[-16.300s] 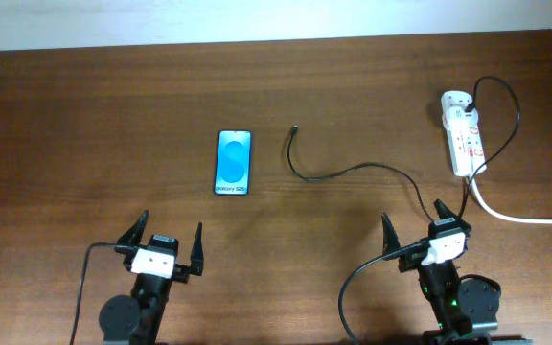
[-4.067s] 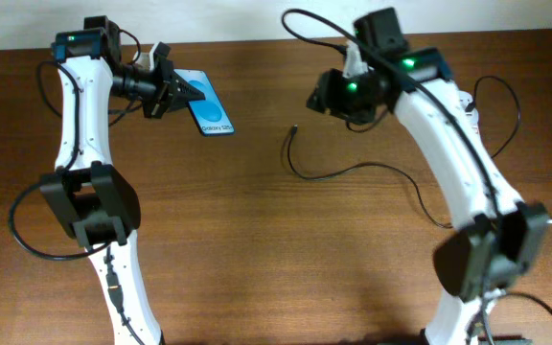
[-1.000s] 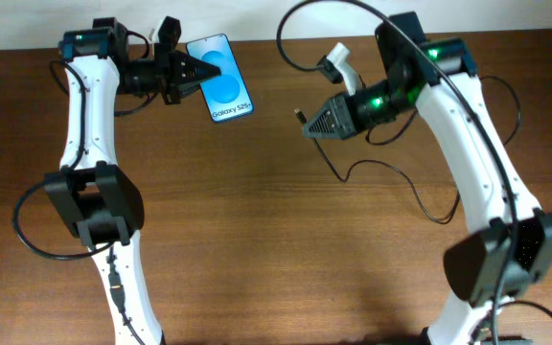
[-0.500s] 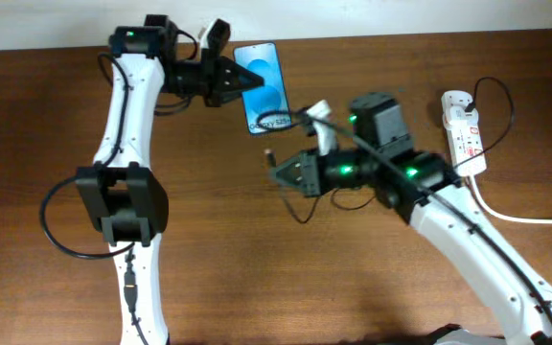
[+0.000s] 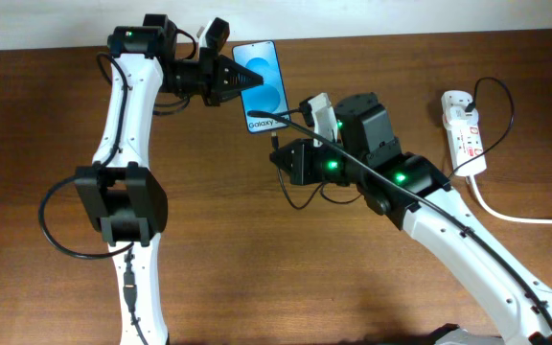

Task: Plug charger to phone and switch on socket
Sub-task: 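Lift the cable plug toward the phone's bottom port held by left gripper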

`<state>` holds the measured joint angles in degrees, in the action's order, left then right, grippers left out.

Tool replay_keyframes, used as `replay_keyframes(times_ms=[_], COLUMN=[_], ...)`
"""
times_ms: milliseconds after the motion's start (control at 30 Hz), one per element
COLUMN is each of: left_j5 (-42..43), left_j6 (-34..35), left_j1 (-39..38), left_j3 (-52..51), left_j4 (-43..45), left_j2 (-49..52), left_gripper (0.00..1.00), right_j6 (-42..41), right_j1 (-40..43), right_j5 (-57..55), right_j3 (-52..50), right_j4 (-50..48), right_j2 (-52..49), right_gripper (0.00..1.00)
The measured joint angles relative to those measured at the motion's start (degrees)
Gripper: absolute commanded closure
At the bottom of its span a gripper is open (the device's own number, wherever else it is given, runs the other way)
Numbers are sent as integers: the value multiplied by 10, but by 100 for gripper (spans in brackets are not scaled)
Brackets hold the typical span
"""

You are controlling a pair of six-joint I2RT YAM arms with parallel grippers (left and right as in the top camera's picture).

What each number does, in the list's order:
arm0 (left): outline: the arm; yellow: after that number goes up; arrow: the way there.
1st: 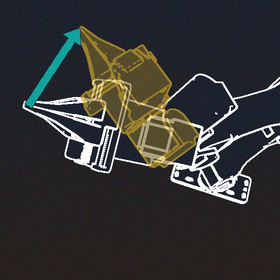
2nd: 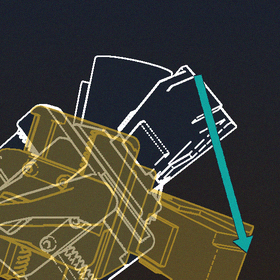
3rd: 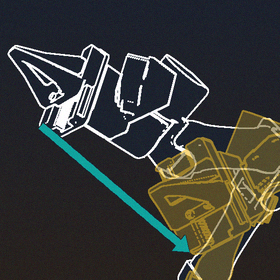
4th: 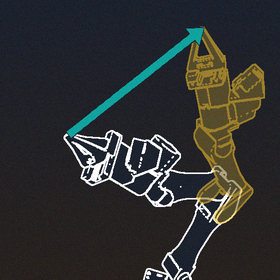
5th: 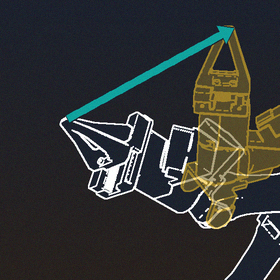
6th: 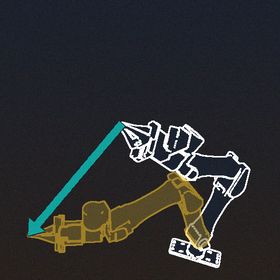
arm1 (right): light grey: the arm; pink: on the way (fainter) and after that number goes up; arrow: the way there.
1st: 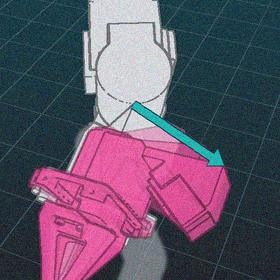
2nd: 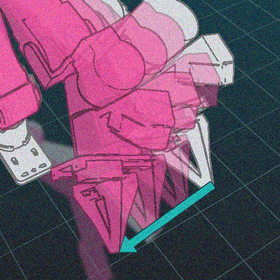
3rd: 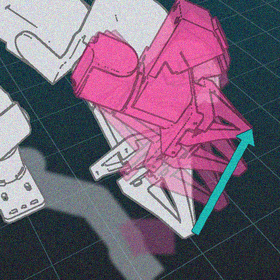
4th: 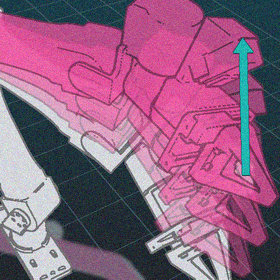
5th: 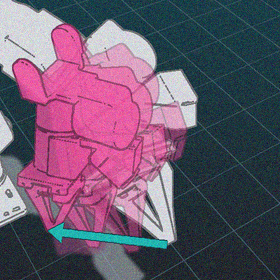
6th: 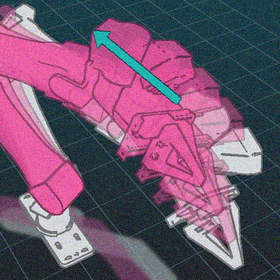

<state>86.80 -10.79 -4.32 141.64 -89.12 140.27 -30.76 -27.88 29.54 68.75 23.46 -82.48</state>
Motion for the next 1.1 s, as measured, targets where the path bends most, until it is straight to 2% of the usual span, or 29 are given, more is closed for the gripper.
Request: replay_keyframes(times_ms=[200,467,767,1100], left_j5=[2,2,3,2], left_j6=[2,42,87,94], left_j1=[11,28,26,22], left_j3=[0,1,123,125], left_j4=[34,58,59,30], left_j2=[0,0,0,0], left_gripper=[100,100,100,100], right_j6=[59,96,101,100], right_j1=[7,7,7,36], right_j5=[64,76,74,82], right_j3=[0,0,-1,-1], right_j4=[-31,-31,-50,-102], right_j2=[-10,-11,-11,-12], right_gripper=[96,96,96,96])
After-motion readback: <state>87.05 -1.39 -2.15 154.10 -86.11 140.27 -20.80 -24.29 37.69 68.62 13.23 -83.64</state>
